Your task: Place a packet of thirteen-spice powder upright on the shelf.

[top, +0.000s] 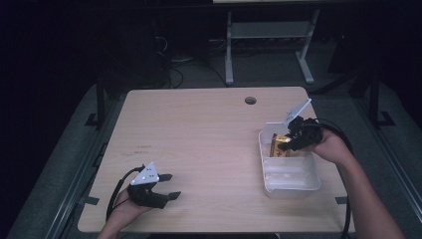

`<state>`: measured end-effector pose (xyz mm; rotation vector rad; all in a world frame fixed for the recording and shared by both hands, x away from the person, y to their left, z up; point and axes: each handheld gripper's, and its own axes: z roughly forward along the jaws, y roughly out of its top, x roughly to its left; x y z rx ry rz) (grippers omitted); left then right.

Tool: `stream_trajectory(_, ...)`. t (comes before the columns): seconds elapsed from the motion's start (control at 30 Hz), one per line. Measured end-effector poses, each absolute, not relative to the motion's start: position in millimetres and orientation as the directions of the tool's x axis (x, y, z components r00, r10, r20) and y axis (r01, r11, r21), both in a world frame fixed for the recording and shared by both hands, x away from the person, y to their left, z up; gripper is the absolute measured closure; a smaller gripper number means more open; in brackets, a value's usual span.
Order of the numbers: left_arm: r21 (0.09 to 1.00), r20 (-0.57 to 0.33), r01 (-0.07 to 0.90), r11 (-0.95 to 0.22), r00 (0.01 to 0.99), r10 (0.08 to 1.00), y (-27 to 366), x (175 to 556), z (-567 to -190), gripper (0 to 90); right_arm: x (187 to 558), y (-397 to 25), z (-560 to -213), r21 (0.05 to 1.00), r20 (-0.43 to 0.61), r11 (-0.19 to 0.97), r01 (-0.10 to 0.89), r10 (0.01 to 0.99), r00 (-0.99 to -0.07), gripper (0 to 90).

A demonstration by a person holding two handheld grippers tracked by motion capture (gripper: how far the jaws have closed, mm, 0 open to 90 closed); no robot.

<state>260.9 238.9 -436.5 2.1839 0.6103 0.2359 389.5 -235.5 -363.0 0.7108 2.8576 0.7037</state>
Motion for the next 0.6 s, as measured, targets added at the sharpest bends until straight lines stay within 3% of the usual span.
stream_trajectory(0.27,0.770,-0.040,0.345,-0.536,0.866,0.499,237.5,261.2,-437.2,31.9,382.6,-250.6,-368.6,0.451,0.009,0.766,0.459,0.510,-0.860,59.5)
stream_trajectory(0.6,0.771,-0.043,0.348,-0.532,0.863,0.503,237.9,261.8,-437.5,31.9,380.9,-256.4,-375.3,0.411,-0.011,0.782,0.469,0.519,-0.855,60.8)
